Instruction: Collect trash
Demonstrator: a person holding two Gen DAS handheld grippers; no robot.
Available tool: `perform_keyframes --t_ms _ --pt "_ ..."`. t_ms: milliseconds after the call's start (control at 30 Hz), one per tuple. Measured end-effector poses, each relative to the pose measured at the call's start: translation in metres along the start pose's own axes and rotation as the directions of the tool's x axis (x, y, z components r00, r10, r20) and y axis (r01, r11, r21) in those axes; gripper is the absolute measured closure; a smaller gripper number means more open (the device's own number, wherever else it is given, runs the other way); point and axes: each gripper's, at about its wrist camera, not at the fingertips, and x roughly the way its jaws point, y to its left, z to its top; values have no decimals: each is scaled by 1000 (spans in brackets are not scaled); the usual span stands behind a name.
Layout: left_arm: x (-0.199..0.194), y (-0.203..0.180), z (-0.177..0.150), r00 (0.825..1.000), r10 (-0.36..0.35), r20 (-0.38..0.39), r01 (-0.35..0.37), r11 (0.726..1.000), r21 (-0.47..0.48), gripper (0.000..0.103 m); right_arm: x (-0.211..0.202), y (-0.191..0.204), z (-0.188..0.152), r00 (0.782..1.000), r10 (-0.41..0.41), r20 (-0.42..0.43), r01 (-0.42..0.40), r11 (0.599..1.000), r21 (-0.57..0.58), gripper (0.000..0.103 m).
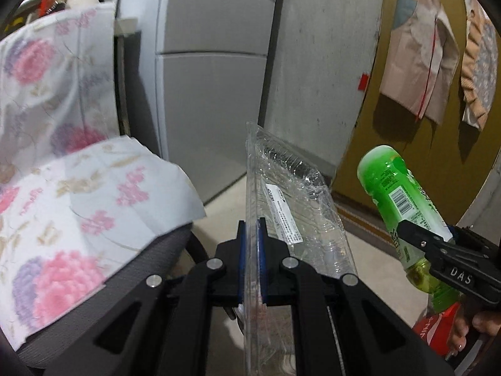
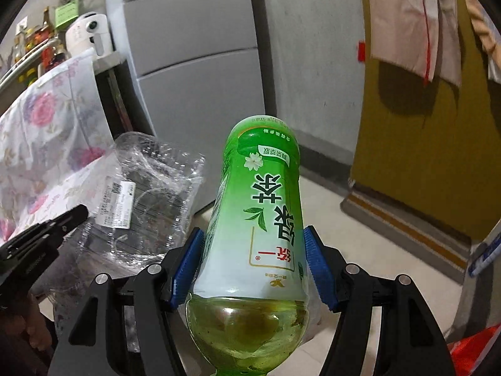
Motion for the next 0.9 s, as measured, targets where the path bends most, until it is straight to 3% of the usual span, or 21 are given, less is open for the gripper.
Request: perform_keyframes --t_ms 167,267,567,800,900 --pt "26 -13 -2 999 -22 -42 24 999 44 95 29 -12 -4 998 43 -42 -41 998 48 35" --pt "38 -12 -2 997 -29 -68 31 999 29 45 40 -17 -4 997 31 -66 -27 998 65 28" --pt "16 17 0 999 24 -47 -25 1000 -17 43 21 -1 5 999 24 -48 -24 1000 19 28" --pt "-32 40 7 992 126 -26 -127 992 -15 22 -21 44 18 1000 1 -19 -3 995 -102 28" --pt "-60 45 11 981 191 -31 -191 982 -8 9 -44 66 21 1000 -19 -12 17 986 -166 22"
